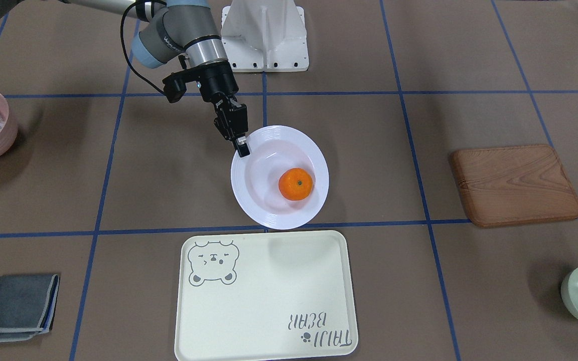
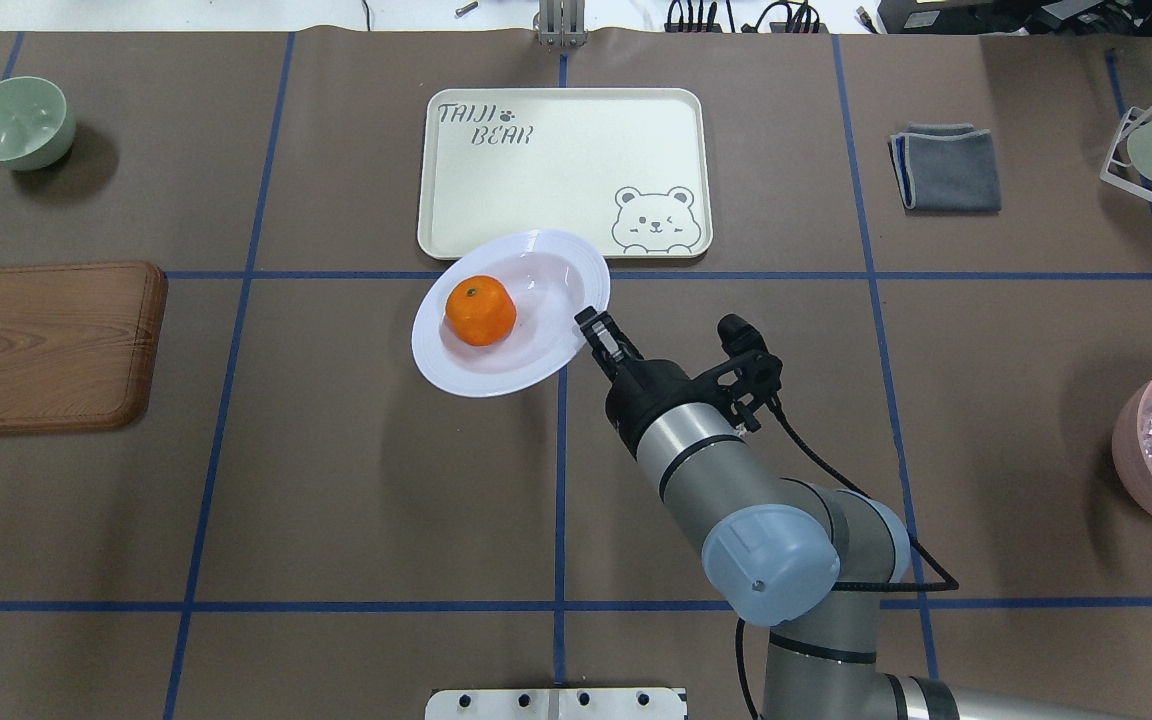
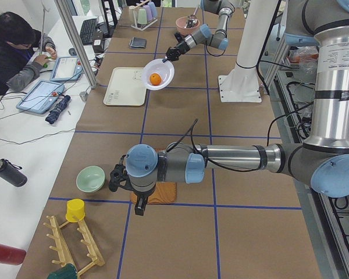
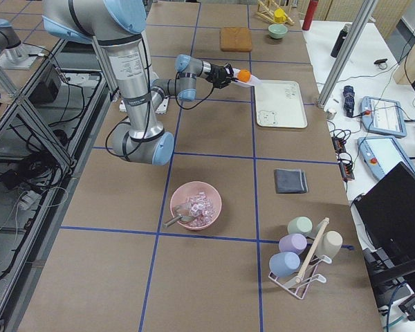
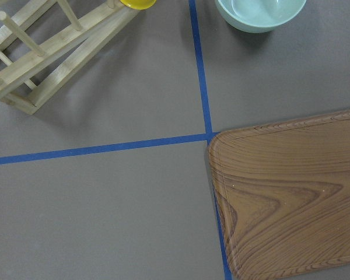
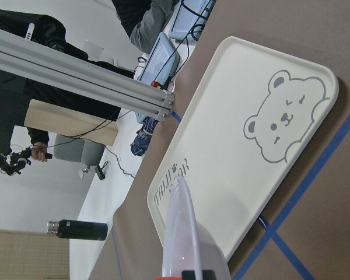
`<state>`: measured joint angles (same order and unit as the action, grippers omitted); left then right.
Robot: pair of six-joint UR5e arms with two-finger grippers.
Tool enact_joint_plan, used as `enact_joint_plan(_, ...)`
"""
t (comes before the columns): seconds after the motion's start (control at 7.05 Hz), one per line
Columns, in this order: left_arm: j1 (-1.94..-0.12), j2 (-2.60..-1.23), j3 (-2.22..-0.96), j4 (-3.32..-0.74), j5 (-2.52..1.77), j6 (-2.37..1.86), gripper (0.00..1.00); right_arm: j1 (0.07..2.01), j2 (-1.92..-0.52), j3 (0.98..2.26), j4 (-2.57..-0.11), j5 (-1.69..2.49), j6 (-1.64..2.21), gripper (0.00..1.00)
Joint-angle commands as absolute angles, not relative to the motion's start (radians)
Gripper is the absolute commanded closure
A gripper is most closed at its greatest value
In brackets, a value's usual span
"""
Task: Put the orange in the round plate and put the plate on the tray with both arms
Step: 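Lift the plate with the orange and carry it onto the bear tray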
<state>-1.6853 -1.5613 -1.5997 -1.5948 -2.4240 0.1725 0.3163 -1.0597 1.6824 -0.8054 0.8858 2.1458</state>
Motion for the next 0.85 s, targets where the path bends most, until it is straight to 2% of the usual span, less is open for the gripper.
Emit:
enact_joint_plan(0.0,-1.674,-1.560,-1.601,-1.614,-2.424,0.167,0.01,0.414,-0.912,1.460,-0.811,0.868,2.319,1.00)
enact_joint_plan(0.28,-1.649,-1.565,-1.601,-1.614,-2.422,0.164,0.01,0.501,-0.786,1.303,-0.958,0.870,2.524,1.00)
enact_joint_plan(0.43,-1.641,-1.568,-1.601,-1.614,-2.422,0.163,0.01,0.532,-0.690,1.187,-1.086,0.862,2.624,1.00)
enact_joint_plan(0.57,-1.640,-1.572,-1.603,-1.614,-2.422,0.163,0.01,0.544,-0.604,1.035,-1.091,0.861,2.646,1.00)
enact_joint_plan(0.71,-1.632,-1.575,-1.601,-1.614,-2.424,0.161,0.01,0.538,-0.592,1.017,-1.092,0.864,2.646,0.95)
